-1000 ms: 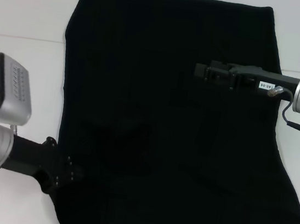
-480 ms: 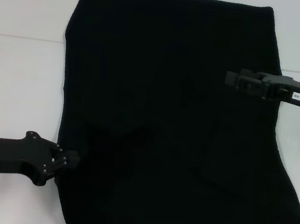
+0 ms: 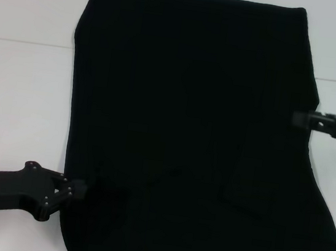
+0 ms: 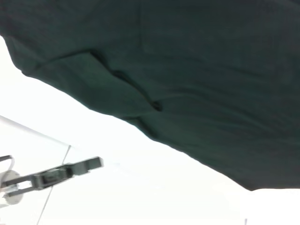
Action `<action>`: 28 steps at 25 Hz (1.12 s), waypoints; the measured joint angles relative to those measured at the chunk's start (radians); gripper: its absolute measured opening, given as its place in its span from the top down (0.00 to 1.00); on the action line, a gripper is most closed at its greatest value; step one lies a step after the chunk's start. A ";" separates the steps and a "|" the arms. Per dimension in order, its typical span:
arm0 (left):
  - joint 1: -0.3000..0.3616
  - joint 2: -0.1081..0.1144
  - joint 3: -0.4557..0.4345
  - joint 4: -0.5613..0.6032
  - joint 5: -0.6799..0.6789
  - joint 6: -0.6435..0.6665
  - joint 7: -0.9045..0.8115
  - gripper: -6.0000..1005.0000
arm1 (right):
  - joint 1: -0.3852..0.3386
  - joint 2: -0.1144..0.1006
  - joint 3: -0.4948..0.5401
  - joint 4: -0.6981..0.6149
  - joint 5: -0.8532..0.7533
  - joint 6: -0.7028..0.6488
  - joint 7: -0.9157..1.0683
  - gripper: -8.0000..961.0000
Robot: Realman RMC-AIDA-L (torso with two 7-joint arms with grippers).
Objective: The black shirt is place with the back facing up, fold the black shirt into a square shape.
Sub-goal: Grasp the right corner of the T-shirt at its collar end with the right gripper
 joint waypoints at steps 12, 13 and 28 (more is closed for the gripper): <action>0.010 0.002 -0.064 -0.062 0.005 -0.059 0.049 0.96 | -0.103 -0.114 0.012 -0.004 -0.111 -0.200 0.127 0.35; 0.011 0.002 -0.067 -0.062 0.004 -0.059 0.049 0.96 | -0.105 -0.116 0.018 -0.009 -0.137 -0.206 0.145 0.35; -0.018 0.003 -0.068 -0.070 -0.002 -0.055 0.057 0.96 | -0.042 -0.068 0.047 -0.023 -0.446 -0.202 0.242 0.35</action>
